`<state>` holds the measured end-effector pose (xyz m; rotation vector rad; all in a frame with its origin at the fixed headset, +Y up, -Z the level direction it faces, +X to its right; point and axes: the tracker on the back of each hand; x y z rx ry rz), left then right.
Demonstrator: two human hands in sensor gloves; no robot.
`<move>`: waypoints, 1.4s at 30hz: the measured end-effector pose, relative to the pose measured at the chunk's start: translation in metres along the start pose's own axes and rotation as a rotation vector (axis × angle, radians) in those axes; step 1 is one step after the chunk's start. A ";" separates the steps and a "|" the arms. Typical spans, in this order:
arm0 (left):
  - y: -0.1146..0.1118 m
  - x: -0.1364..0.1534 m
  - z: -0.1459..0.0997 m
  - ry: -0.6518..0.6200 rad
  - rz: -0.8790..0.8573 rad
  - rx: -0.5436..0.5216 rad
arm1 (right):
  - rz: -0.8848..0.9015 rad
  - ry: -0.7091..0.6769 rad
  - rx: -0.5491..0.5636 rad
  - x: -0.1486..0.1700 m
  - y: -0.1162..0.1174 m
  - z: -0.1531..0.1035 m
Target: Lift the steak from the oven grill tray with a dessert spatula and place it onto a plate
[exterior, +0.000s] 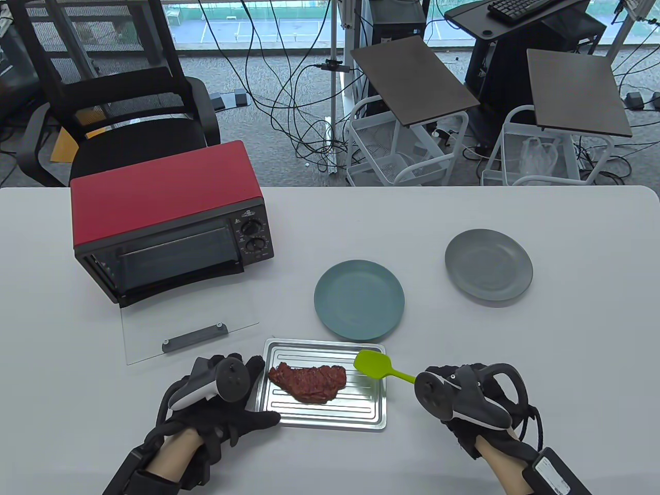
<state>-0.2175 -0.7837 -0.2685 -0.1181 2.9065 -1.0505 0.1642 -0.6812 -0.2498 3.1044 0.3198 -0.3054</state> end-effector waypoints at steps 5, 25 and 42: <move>0.000 0.000 0.000 0.007 0.008 0.007 | 0.002 -0.029 -0.048 -0.003 0.010 0.002; -0.003 -0.003 0.002 0.051 0.073 0.015 | 0.061 -0.080 -0.120 -0.004 0.034 0.014; -0.003 -0.003 0.003 0.054 0.073 0.022 | 0.108 -0.135 -0.094 -0.012 0.041 0.028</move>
Point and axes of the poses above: the tracker on the back of each hand, its own x axis roughly to the little-finger side, its own z axis roughly from the wrist to the fingertips, y = z × x, and after that the axes turned 10 degrees about y, right-handed
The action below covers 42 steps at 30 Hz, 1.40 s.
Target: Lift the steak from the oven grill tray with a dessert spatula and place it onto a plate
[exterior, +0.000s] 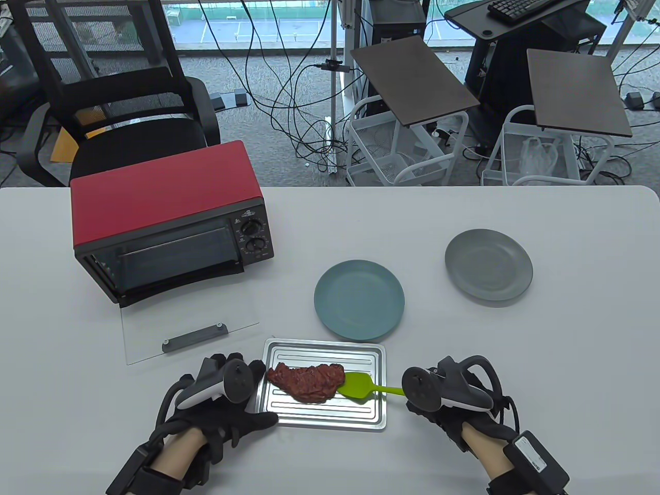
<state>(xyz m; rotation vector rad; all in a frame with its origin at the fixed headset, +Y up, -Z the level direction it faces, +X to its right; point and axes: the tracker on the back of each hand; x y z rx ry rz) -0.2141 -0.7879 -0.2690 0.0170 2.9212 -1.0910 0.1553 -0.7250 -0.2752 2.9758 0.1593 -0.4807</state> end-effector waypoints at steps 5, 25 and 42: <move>0.000 0.000 0.001 -0.001 0.002 0.001 | 0.018 -0.019 0.012 -0.005 0.003 0.005; -0.002 0.001 0.002 -0.003 0.001 0.003 | 0.156 -0.041 -0.028 -0.030 0.014 0.020; -0.002 0.002 0.004 -0.004 0.003 0.003 | 0.194 -0.054 0.025 -0.054 0.019 0.029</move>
Point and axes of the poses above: the tracker on the back of each hand, its own x axis roughly to the little-finger side, its own z axis roughly from the wrist to the fingertips, y = z × x, and after that the axes turned 10 degrees about y, right-handed
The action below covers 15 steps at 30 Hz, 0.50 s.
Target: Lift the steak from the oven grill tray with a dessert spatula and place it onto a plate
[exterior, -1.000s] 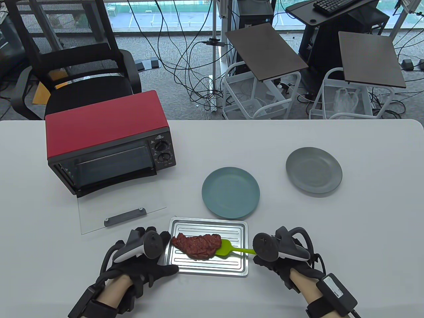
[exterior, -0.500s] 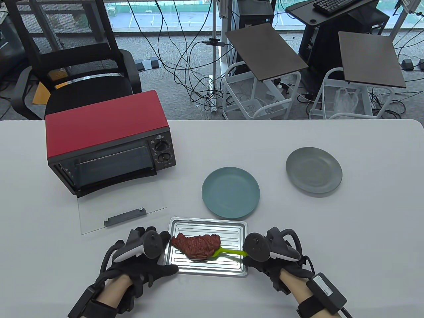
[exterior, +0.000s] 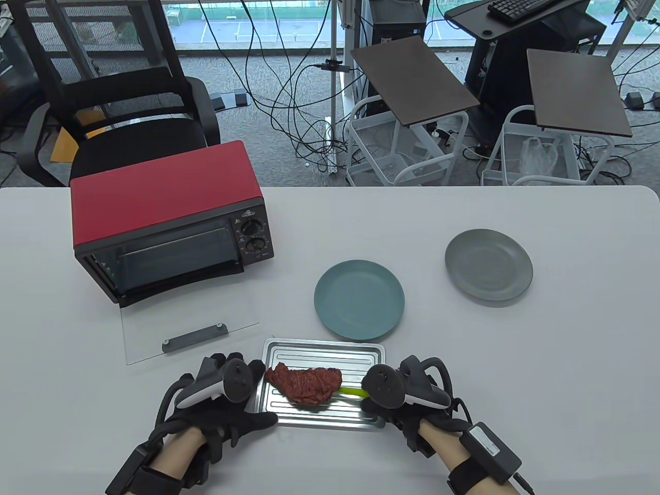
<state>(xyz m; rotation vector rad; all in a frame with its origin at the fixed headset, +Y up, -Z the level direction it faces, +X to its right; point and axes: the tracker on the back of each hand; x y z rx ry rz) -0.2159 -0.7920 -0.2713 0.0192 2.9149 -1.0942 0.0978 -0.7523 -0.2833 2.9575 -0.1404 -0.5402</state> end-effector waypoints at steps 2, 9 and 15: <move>0.000 0.000 0.000 -0.001 0.001 0.000 | 0.016 0.001 -0.008 0.000 0.002 0.001; 0.000 0.000 0.000 -0.001 0.001 0.000 | 0.084 0.004 -0.041 0.000 0.004 0.001; 0.000 0.000 0.000 -0.001 0.001 0.000 | 0.106 -0.011 -0.053 0.002 0.005 0.001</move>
Point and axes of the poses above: the tracker on the back of each hand, its own x axis roughly to the little-finger side, its own z axis roughly from the wrist to the fingertips, y = z × x, and after that the axes turned 10 degrees about y, right-handed
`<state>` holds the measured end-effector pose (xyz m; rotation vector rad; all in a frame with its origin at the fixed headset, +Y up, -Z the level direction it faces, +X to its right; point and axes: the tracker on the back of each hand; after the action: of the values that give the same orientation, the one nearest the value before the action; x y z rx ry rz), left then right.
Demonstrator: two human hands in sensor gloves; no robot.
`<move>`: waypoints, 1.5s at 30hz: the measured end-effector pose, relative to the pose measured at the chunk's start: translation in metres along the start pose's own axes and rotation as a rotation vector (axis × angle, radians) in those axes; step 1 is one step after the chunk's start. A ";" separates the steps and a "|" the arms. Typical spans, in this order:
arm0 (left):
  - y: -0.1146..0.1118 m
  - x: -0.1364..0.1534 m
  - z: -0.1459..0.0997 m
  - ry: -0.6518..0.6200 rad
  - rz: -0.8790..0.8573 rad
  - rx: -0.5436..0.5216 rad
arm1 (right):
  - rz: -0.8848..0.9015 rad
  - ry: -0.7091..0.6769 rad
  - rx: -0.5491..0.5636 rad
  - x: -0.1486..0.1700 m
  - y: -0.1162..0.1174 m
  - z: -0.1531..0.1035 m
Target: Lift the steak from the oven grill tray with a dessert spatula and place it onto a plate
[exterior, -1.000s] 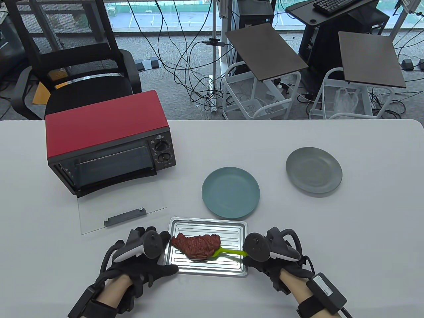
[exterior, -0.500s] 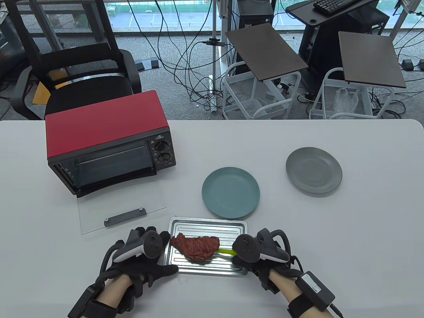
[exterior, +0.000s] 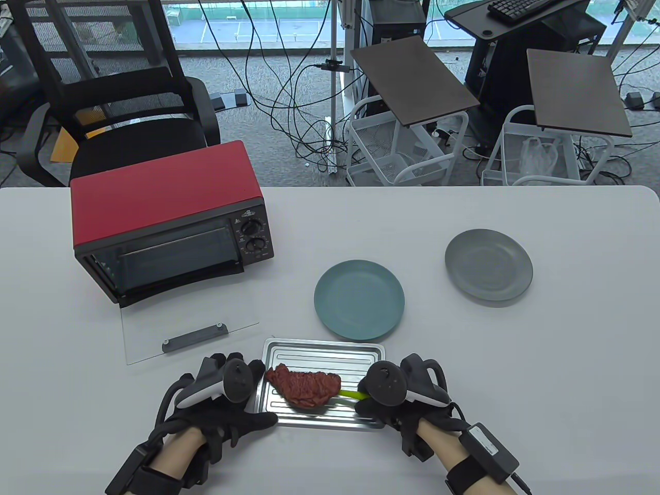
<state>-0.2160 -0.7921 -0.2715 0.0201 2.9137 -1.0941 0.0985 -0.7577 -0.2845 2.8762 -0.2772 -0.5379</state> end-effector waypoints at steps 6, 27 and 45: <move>0.000 0.000 0.000 0.000 0.000 0.000 | 0.054 0.001 0.021 0.005 0.000 -0.002; -0.001 0.000 0.000 -0.001 -0.001 0.001 | 0.198 -0.003 0.067 0.019 0.000 -0.006; -0.001 0.001 0.002 -0.003 -0.001 0.005 | 0.351 0.033 0.155 0.028 -0.023 -0.011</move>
<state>-0.2168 -0.7940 -0.2721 0.0168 2.9092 -1.1003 0.1313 -0.7401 -0.2893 2.8800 -0.8319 -0.4174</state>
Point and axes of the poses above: the tracker on the back of each hand, its own x axis roughly to the little-finger side, its own z axis roughly from the wrist to the fingertips, y = z × x, and after that the axes turned 10 degrees about y, right-handed
